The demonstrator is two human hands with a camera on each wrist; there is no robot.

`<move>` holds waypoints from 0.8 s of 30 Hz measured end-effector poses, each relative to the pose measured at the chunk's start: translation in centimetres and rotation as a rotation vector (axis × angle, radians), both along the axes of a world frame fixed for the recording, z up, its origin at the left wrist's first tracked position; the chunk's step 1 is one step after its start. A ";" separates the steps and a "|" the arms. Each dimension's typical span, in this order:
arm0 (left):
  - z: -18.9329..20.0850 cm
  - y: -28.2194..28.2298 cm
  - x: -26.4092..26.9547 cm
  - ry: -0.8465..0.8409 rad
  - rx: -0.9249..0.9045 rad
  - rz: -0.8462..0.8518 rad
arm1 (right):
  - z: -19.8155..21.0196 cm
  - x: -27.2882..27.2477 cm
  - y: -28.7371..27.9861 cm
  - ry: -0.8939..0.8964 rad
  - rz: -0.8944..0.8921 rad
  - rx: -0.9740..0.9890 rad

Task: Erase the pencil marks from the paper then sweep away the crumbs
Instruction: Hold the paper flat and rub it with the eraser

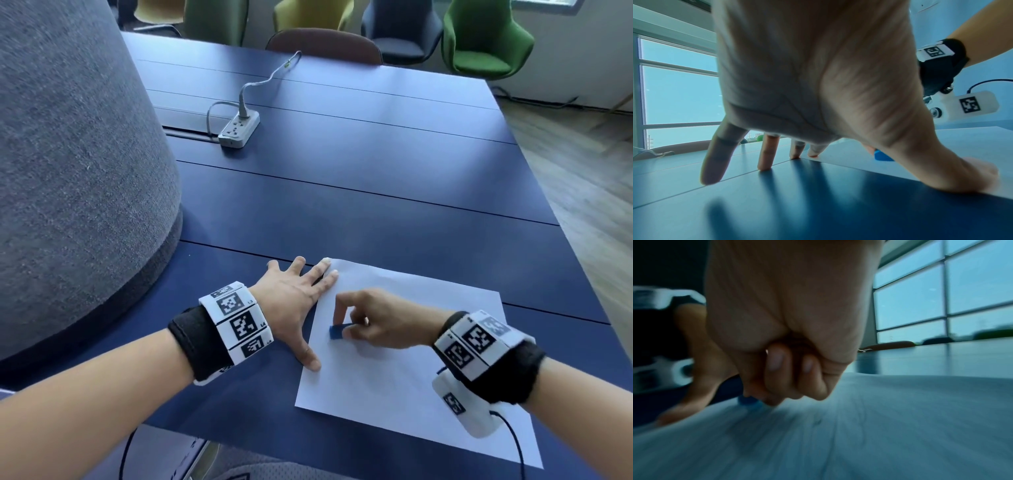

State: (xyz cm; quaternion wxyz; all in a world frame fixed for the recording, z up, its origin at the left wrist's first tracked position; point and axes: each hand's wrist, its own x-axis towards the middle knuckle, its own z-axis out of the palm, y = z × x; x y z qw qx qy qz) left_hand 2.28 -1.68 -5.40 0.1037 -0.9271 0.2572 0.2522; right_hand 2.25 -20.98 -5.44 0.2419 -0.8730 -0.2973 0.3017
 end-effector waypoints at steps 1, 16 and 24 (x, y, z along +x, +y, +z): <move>0.1 0.0 0.0 -0.002 0.004 -0.002 | 0.0 0.8 0.1 -0.048 -0.048 -0.004; 0.0 0.1 -0.1 -0.017 -0.016 -0.004 | -0.4 3.5 -0.4 -0.179 -0.245 -0.012; 0.0 0.1 0.0 -0.010 -0.018 0.001 | -0.4 1.7 -0.7 -0.144 -0.178 0.034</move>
